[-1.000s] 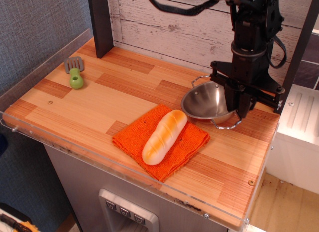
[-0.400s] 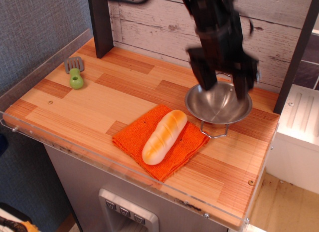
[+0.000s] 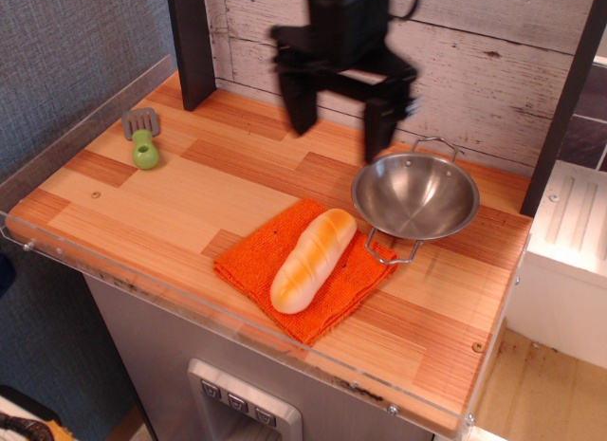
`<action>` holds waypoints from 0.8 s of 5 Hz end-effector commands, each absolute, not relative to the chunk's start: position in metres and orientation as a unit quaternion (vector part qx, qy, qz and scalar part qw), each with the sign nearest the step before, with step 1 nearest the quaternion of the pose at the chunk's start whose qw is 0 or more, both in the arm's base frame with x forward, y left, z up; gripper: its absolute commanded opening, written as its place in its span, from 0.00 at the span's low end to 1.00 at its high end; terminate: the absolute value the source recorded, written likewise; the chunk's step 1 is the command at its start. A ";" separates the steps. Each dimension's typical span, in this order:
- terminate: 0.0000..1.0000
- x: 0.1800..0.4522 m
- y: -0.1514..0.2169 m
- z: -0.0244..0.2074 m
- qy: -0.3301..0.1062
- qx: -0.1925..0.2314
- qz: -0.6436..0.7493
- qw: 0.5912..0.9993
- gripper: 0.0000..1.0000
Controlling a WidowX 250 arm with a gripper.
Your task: Hold the steel pan from top left edge of the table to right side of the table above orange cloth.
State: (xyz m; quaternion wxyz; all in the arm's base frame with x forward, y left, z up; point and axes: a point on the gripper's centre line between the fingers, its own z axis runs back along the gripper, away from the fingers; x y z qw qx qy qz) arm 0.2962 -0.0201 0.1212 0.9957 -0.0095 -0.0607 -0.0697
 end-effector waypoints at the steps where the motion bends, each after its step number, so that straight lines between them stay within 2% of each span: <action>1: 0.00 0.268 0.008 0.127 -0.045 0.009 -0.033 0.998 1.00; 2: 0.00 0.267 0.009 0.125 -0.035 -0.027 -0.040 0.998 1.00; 3: 0.00 0.267 0.009 0.125 -0.035 -0.027 -0.040 0.998 1.00; 4: 1.00 0.267 0.009 0.125 -0.035 -0.027 -0.040 0.998 1.00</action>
